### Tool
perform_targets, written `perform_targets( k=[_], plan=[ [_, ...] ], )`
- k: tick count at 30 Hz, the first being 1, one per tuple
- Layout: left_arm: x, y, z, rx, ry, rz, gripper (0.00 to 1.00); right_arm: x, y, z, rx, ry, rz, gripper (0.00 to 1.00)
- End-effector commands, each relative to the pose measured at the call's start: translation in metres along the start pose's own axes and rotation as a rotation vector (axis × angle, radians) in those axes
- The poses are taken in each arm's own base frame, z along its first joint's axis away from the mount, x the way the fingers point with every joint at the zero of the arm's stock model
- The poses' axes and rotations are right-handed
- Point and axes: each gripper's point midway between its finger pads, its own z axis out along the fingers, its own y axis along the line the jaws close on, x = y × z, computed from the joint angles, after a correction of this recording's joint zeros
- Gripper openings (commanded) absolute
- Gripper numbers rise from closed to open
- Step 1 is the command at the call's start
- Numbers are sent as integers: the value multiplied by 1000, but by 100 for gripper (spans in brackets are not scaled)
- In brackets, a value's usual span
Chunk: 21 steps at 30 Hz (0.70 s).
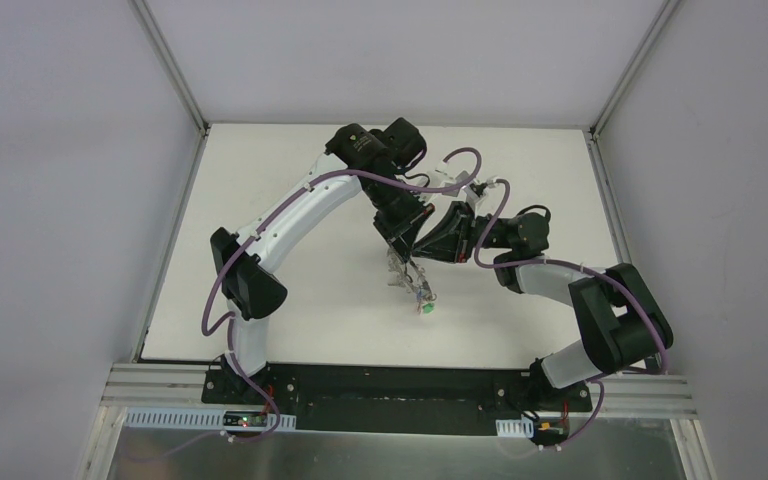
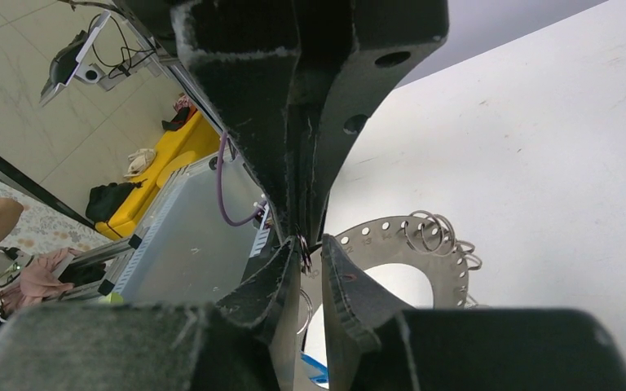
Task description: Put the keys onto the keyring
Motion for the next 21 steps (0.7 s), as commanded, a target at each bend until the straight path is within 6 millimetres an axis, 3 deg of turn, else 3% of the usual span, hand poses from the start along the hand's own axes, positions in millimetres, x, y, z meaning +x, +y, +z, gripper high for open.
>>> perform_targets(
  k=[1, 7, 11, 15, 21],
  plan=[
    [-14, -9, -1, 16, -55, 47, 0, -4, 14, 9, -59, 1, -69, 17],
    [-15, -9, -1, 14, -62, 45, 0, -4, 14, 9, -63, 3, -66, 0],
    [-15, -8, -4, 20, -73, 40, 0, -9, 14, 7, -57, -5, -74, 0],
    [-19, -5, -11, 26, -120, 62, 0, -30, 11, -3, -15, -74, -80, 0],
    [-33, -1, -26, 0, -264, 138, 22, -58, 14, -15, 33, -173, -93, 0]
  ],
)
